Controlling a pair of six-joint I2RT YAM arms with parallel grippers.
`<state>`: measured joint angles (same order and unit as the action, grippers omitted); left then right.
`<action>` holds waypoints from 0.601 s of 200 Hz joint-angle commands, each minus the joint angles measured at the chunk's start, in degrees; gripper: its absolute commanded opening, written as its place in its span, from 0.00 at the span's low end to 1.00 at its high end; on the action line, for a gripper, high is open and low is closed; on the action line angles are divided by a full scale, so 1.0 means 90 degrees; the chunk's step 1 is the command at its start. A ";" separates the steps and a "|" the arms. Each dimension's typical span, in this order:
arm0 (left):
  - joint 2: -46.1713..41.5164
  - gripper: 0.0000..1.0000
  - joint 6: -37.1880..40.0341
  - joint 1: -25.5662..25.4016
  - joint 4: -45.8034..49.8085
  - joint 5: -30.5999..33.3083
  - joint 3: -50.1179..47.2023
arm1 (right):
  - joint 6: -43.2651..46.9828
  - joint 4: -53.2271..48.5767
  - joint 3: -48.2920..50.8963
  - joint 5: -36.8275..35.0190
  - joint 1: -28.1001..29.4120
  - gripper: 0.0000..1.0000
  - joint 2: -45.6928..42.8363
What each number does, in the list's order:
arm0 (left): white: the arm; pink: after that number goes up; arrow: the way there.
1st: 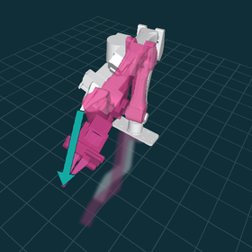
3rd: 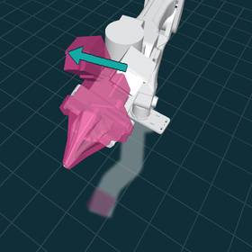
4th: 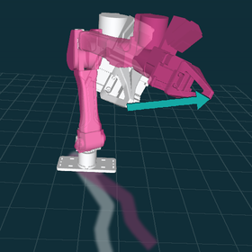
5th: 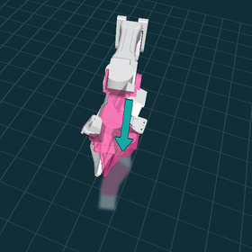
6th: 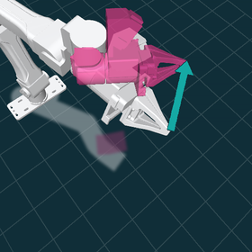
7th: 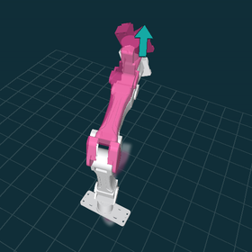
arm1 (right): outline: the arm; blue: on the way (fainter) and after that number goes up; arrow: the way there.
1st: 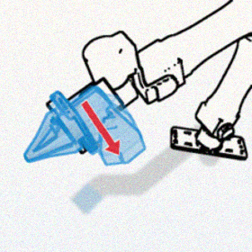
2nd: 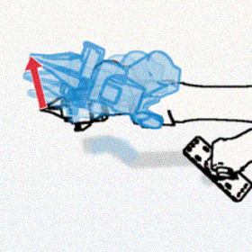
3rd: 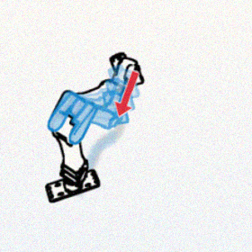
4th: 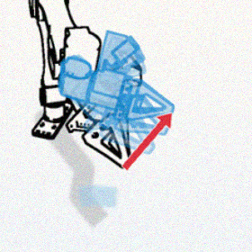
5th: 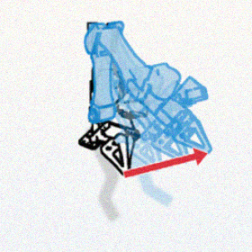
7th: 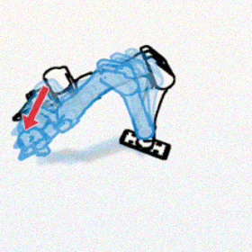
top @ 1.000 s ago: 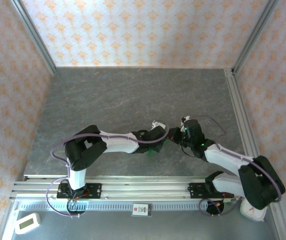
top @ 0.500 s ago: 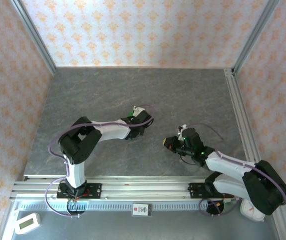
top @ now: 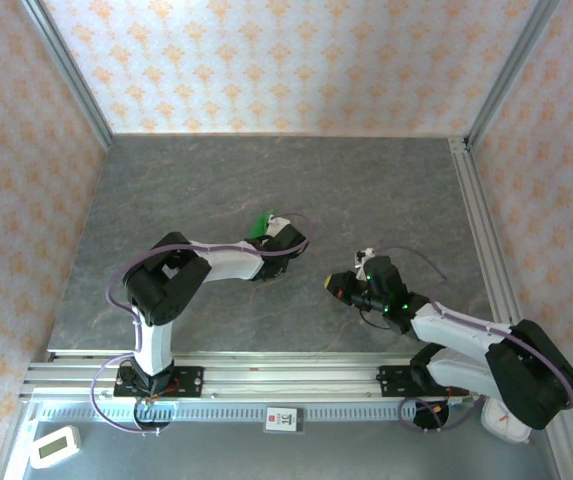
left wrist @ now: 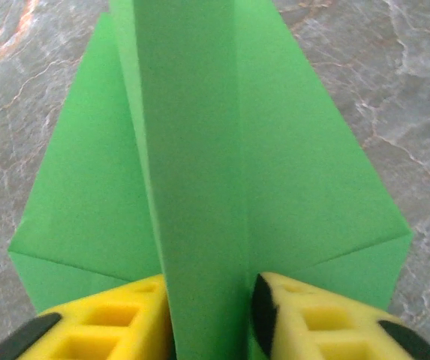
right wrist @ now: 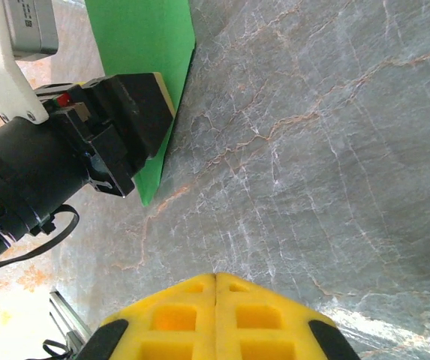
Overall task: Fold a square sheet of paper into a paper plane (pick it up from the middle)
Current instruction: Move the paper plane to the center of the table.
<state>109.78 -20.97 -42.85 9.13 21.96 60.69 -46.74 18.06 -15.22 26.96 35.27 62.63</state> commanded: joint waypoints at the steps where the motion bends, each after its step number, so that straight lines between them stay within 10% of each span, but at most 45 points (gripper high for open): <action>1: 0.0319 0.44 0.0031 -0.0008 0.0192 -0.0232 -0.0229 | -0.0014 0.0158 -0.0101 -0.0153 0.0037 0.00 0.0073; 120: 0.0246 0.53 -0.0101 -0.0007 0.0086 -0.0390 -0.0400 | 0.0008 0.0232 -0.0174 -0.0105 0.0046 0.00 0.0238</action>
<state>110.34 -21.32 -42.85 5.04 22.63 59.75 -46.74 18.76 -15.35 26.96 35.33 64.42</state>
